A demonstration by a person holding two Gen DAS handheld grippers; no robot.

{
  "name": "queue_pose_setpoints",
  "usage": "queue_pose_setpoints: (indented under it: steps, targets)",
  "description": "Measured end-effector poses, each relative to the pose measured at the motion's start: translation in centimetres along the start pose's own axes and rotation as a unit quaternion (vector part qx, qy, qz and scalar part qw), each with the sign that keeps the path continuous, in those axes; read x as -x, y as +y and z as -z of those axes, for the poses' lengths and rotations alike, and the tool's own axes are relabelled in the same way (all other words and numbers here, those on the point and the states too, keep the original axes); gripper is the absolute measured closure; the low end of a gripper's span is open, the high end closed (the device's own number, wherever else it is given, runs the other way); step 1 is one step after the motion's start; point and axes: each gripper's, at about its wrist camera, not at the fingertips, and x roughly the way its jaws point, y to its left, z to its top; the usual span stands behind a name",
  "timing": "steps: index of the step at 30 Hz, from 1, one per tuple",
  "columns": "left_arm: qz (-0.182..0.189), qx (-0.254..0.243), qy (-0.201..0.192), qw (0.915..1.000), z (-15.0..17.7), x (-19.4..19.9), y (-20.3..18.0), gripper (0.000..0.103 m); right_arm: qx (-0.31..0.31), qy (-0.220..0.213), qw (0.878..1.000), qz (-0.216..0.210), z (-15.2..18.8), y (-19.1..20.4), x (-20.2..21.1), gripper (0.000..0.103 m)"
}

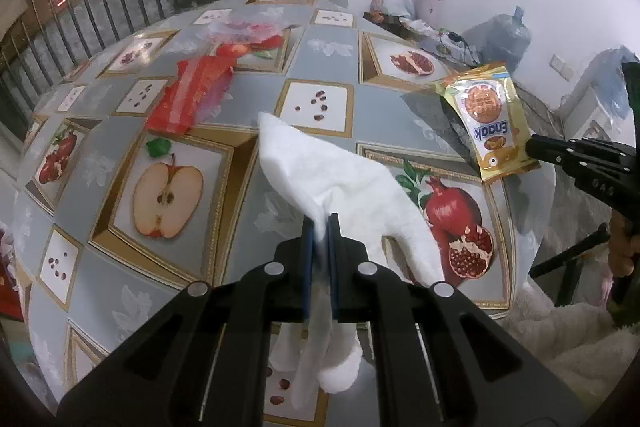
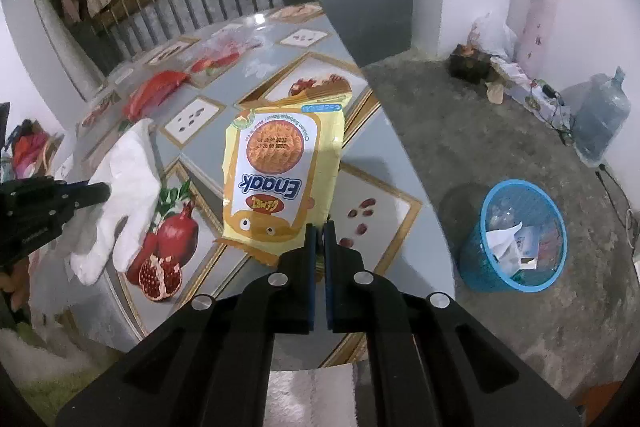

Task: Collect trash
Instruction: 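Carry the white cloth and Enaak bag over the blue wastebasket with both tools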

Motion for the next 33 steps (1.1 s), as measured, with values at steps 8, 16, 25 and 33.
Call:
queue_pose_setpoints:
  steps: [8, 16, 25, 33]
  targets:
    - [-0.008, -0.004, -0.017, 0.9998, -1.2, 0.9, 0.0, 0.098, -0.005, -0.024, 1.000, 0.006, -0.7, -0.6, 1.2, 0.100]
    - [-0.017, -0.019, -0.041, 0.9988, -2.8, 2.2, -0.9, 0.098, -0.013, -0.046, 0.999, 0.010, -1.2, -1.4, 2.3, 0.100]
    - [-0.024, -0.051, -0.069, 0.9960, -4.5, 3.8, -3.2, 0.098, -0.028, -0.075, 0.997, 0.017, -1.5, -2.7, 4.0, 0.100]
    - [-0.020, -0.085, -0.087, 0.9924, -6.5, 4.4, -5.8, 0.098, -0.055, -0.098, 0.993, 0.031, -1.3, -5.3, 5.2, 0.100]
